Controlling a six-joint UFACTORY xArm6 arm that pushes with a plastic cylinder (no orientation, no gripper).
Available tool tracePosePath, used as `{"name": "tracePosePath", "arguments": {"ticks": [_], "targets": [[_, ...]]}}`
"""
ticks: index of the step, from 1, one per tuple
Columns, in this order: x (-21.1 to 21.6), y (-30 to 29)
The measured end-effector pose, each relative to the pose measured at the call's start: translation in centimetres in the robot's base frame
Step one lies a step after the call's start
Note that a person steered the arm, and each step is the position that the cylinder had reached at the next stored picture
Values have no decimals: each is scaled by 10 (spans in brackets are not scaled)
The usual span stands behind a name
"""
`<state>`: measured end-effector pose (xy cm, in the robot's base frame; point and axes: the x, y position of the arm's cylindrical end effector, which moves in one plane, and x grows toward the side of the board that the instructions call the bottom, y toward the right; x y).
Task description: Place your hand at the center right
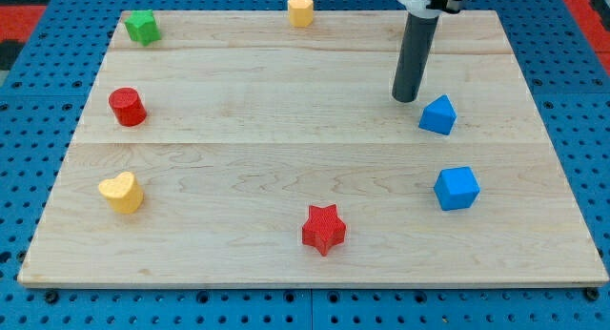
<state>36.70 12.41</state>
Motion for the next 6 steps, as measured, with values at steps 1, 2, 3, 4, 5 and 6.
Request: {"name": "tracePosePath", "arguments": {"ticks": [1, 2, 3, 4, 5, 6], "targets": [[0, 0], [1, 0], [4, 0], [-3, -1], [-14, 8], [-47, 41]]}}
